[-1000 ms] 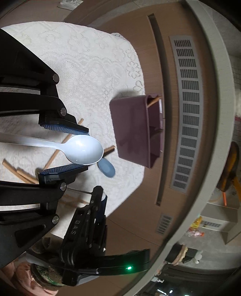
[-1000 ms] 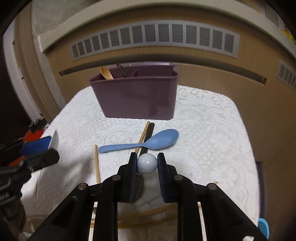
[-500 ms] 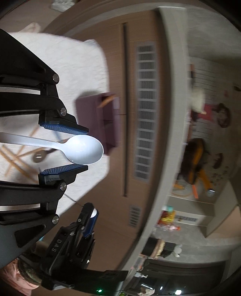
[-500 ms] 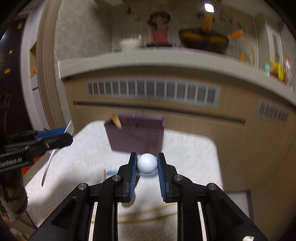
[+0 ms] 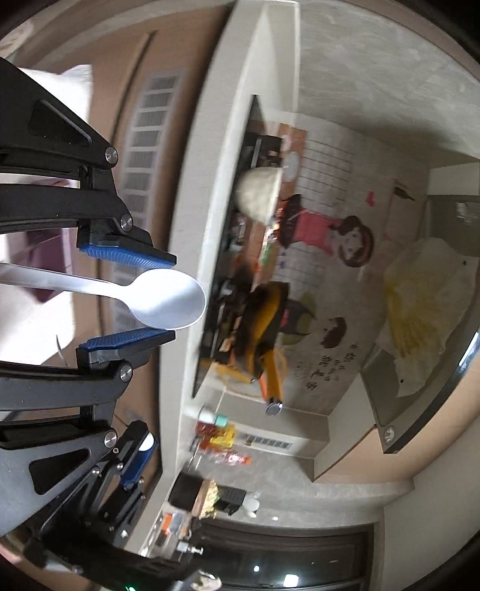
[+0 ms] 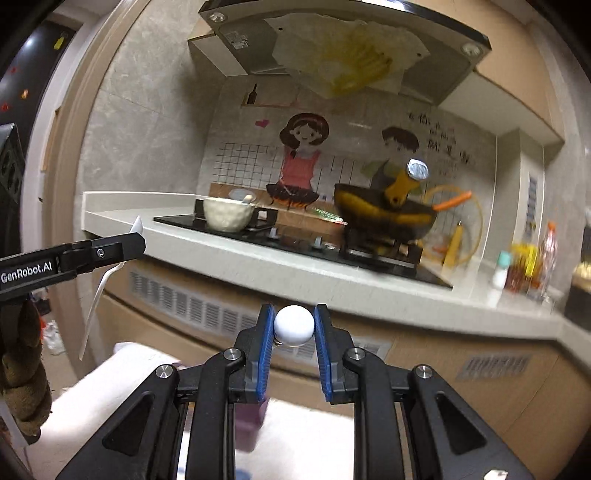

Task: Organize utensils
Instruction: 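Carry the white spoon and white ball utensil into the purple caddy and release both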

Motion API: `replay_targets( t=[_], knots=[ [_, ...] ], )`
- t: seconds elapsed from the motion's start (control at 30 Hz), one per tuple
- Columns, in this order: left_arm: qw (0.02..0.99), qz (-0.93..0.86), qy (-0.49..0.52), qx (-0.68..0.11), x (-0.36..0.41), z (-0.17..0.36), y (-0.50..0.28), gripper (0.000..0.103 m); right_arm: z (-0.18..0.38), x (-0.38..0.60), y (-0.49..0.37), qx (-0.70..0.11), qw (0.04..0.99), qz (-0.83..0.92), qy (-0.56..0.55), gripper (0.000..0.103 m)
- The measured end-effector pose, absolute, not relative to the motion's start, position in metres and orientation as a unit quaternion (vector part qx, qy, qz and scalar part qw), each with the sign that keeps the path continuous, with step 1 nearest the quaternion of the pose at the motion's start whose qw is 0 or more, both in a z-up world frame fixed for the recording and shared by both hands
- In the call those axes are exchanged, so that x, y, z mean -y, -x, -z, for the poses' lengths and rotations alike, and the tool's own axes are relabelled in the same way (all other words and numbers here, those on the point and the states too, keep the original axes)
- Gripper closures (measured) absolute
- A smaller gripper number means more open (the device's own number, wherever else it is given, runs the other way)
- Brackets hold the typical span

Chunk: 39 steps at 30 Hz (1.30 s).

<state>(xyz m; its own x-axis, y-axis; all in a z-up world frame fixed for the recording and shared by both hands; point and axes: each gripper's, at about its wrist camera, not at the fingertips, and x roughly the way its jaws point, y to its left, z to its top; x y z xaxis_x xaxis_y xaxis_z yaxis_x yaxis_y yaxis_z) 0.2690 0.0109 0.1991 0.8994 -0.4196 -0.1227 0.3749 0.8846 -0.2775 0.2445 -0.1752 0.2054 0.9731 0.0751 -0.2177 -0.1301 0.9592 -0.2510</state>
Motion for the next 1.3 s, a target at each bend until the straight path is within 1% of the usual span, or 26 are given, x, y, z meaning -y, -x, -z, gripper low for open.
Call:
replay_targets(
  t=[0.1,0.23,0.5,0.7,0.8,0.83,0.87,0.9,0.93,0.97,1.1,1.17,1.2,1.27,1.3],
  knots=[
    [0.970,0.195,0.118,-0.080,-0.008,-0.189,-0.293,0.069,-0.194,0.162,-0.269,-0.111,0.980,-0.047,0.157,0.083],
    [0.973,0.175,0.120,-0.084,-0.003,-0.155,-0.332,0.069,-0.163,0.155,-0.302,-0.145,0.973,-0.052,0.171,0.083],
    [0.964,0.169,0.129,-0.158,-0.001,-0.061,-0.408,0.069,-0.077,0.146,-0.367,-0.246,0.950,-0.076,0.178,0.083],
    [0.963,0.161,0.114,-0.182,0.003,-0.015,-0.422,0.069,-0.026,0.138,-0.387,-0.299,0.932,-0.097,0.179,0.083],
    [0.963,0.157,0.110,-0.188,0.002,-0.005,-0.418,0.068,-0.015,0.135,-0.388,-0.311,0.927,-0.106,0.180,0.083],
    [0.963,0.158,0.107,-0.193,0.003,-0.001,-0.417,0.066,-0.012,0.134,-0.388,-0.316,0.925,-0.114,0.179,0.082],
    [0.962,0.157,0.104,-0.197,0.003,0.001,-0.416,0.056,-0.010,0.133,-0.387,-0.318,0.923,-0.119,0.181,0.079],
    [0.962,0.158,0.102,-0.199,0.003,0.003,-0.415,0.051,-0.008,0.132,-0.385,-0.317,0.922,-0.120,0.186,0.076],
    [0.962,0.158,0.101,-0.200,0.004,0.004,-0.413,0.047,-0.008,0.132,-0.385,-0.316,0.922,-0.120,0.189,0.070],
    [0.962,0.156,0.098,-0.199,0.004,0.005,-0.410,0.047,-0.008,0.131,-0.382,-0.311,0.923,-0.120,0.192,0.066],
    [0.963,0.153,0.090,-0.203,0.005,0.000,-0.402,0.047,-0.017,0.133,-0.370,-0.303,0.926,-0.124,0.187,0.059],
    [0.963,0.153,0.084,-0.206,0.004,-0.005,-0.394,0.047,-0.022,0.137,-0.362,-0.297,0.929,-0.121,0.182,0.049],
    [0.963,0.152,0.081,-0.206,0.002,-0.007,-0.389,0.047,-0.024,0.139,-0.357,-0.295,0.931,-0.119,0.180,0.046],
    [0.963,0.157,0.075,-0.207,0.001,-0.011,-0.377,0.045,-0.027,0.144,-0.344,-0.293,0.933,-0.117,0.174,0.036],
    [0.962,0.158,0.072,-0.209,0.000,-0.013,-0.371,0.044,-0.027,0.147,-0.337,-0.294,0.933,-0.115,0.171,0.035]
  ],
)
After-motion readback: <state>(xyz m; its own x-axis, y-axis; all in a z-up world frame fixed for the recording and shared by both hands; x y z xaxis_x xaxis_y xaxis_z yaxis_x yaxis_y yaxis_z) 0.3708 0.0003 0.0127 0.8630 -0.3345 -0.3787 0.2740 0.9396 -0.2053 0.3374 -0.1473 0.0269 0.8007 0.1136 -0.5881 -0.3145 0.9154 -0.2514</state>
